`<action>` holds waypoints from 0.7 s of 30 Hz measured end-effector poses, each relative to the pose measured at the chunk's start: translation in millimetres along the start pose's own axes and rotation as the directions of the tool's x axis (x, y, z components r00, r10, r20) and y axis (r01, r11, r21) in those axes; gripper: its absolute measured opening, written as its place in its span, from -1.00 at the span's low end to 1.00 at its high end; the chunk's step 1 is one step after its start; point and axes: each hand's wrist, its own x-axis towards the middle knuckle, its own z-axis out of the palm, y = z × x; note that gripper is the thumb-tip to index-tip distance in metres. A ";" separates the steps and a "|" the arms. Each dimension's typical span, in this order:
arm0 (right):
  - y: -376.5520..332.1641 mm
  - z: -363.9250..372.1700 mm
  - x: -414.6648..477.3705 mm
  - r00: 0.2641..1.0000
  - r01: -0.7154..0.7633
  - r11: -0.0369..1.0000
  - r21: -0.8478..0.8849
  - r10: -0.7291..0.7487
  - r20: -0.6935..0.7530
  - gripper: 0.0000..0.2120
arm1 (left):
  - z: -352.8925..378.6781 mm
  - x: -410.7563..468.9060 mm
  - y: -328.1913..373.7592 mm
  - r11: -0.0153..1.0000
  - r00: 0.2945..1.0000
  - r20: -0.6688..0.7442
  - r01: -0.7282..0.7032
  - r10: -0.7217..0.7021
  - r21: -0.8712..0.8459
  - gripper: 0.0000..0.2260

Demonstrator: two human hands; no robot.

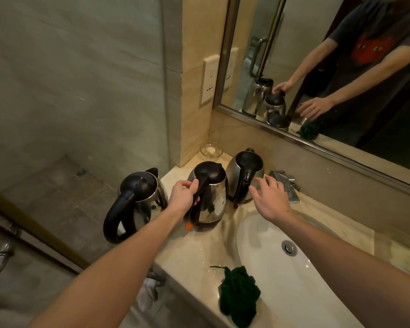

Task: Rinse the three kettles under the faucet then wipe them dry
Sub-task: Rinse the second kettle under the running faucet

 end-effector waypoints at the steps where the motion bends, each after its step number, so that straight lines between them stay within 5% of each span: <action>1: -0.6 -2.0 -2.2 1.000 -0.003 1.000 0.007 0.003 0.005 -0.50 | -3.2 -3.8 2.3 1.000 1.000 0.012 -0.007 0.007 0.001 -0.76; 6: -10.7 -15.4 -11.8 0.999 -0.011 0.996 0.090 0.016 -0.051 -0.51 | -24.6 -20.5 15.0 0.999 0.998 0.058 -0.026 0.028 -0.026 -0.76; 10: -22.6 -24.5 -8.6 0.995 -0.071 0.945 0.320 0.091 -0.048 -0.53 | -38.7 -35.7 26.5 0.994 0.995 0.069 -0.072 0.078 -0.087 -0.77; 21: -21.8 -34.2 -8.5 0.926 -0.314 0.465 0.828 0.343 0.158 -0.50 | -0.8 -62.9 44.5 0.981 0.971 0.168 -0.152 0.171 -0.119 -0.66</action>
